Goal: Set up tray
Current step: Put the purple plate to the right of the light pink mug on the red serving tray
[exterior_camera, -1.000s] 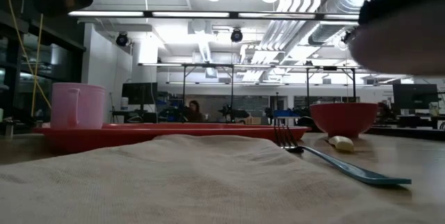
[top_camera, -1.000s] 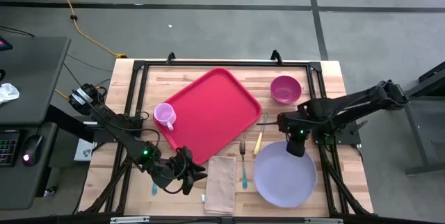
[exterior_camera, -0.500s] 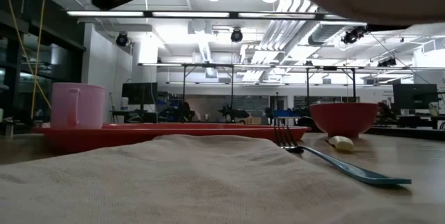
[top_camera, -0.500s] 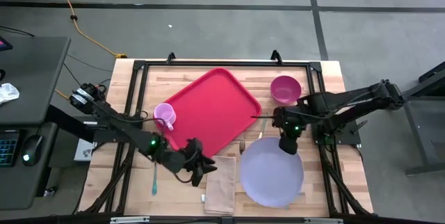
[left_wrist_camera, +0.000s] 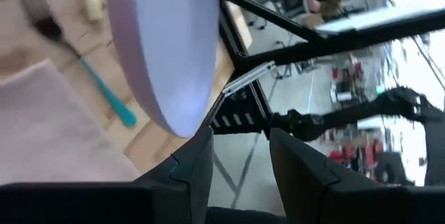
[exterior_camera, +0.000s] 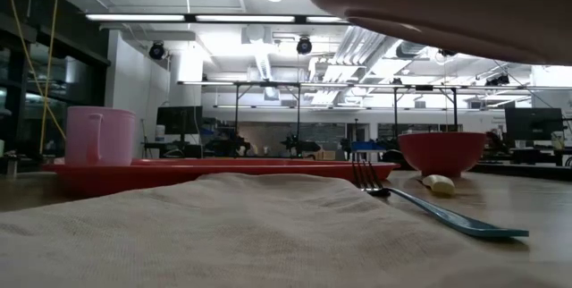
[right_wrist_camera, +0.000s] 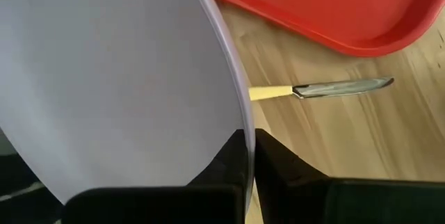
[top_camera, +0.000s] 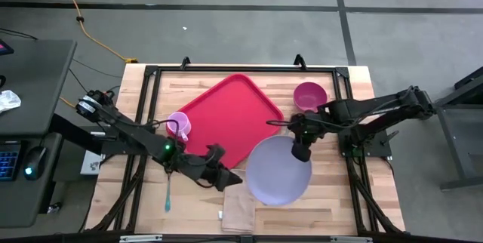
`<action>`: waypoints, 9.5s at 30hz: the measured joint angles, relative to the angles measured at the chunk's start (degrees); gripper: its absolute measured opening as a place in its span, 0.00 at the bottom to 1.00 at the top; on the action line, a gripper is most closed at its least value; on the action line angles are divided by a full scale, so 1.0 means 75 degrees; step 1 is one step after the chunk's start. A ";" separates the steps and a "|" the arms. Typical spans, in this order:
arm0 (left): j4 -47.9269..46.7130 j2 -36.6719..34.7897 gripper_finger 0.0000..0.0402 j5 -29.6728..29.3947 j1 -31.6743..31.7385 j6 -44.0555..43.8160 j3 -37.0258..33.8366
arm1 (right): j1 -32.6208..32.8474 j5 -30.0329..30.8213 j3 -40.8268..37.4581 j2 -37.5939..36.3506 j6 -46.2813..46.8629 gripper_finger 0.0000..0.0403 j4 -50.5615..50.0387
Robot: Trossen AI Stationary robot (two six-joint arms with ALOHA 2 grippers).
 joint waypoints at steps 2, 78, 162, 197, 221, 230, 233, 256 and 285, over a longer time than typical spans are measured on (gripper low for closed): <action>-0.0493 0.0000 0.43 -0.0005 0.0027 -0.0548 0.0137 | 0.0003 0.0025 0.0000 0.0000 0.0023 0.00 0.0102; -0.4918 0.0000 0.04 0.0445 0.1220 -0.3803 0.0360 | -0.0405 0.0110 -0.0014 0.0713 0.1223 0.01 0.2461; -0.8928 0.0775 0.03 0.2044 0.4906 -0.0714 0.2412 | -0.1437 0.0227 -0.0009 -0.3292 -0.1187 0.31 0.0377; -0.8820 0.0771 0.03 0.2071 0.6131 0.1534 0.1326 | -0.1437 0.0510 -0.0009 -0.3258 -0.0807 0.31 0.0304; -0.8056 0.0772 0.03 0.2196 0.6131 0.1536 0.0379 | -0.1437 0.0507 -0.0009 -0.3258 -0.0779 0.31 0.0316; -0.7613 0.0766 0.03 0.2160 0.6131 0.1536 0.0017 | -0.1437 0.0518 -0.0009 -0.3255 -0.0779 0.31 0.0316; -0.7525 0.0766 0.03 0.2013 0.6128 0.1534 0.0003 | -0.1437 0.0527 -0.0009 -0.3255 -0.0779 0.31 0.0319; -0.7612 0.0767 0.06 0.1830 0.6131 0.1527 -0.0001 | -0.1437 0.0533 -0.0009 -0.3255 -0.0776 0.31 0.0319; -0.7568 0.1223 0.06 0.1610 0.6129 0.1676 -0.0001 | -0.1437 0.0533 -0.0009 -0.3255 -0.0642 0.31 0.0320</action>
